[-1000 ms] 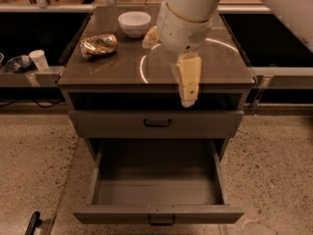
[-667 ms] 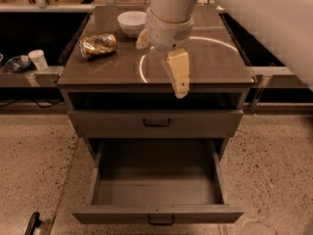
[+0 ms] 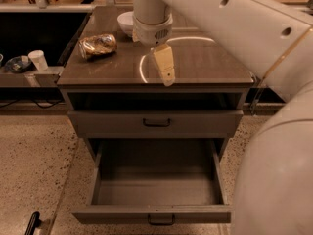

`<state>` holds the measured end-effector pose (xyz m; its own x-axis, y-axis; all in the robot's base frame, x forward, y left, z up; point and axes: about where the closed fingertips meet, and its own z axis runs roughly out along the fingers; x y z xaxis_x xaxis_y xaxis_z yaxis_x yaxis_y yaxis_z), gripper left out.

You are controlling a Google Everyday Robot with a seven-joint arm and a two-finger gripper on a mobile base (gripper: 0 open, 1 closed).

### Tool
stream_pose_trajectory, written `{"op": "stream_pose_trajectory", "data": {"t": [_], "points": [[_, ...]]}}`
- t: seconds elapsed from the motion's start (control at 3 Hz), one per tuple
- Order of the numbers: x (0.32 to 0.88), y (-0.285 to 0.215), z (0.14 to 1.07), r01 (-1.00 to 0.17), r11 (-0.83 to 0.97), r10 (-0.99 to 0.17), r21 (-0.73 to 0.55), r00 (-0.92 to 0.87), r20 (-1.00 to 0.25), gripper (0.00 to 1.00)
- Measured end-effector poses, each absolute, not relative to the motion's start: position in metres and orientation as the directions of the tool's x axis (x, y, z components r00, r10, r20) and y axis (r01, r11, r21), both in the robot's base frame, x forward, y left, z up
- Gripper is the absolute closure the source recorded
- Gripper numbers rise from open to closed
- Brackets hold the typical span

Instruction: Place orange can into middle drawer

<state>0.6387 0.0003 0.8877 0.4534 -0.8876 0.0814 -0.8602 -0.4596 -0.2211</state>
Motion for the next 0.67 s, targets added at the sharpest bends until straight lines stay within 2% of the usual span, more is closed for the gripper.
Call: {"op": "stream_pose_trajectory", "data": {"t": [0.67], "points": [[0.6428,0.0112,0.8964,-0.848,-0.465,-0.881,-0.254,0.471,0.04,0.0]]}}
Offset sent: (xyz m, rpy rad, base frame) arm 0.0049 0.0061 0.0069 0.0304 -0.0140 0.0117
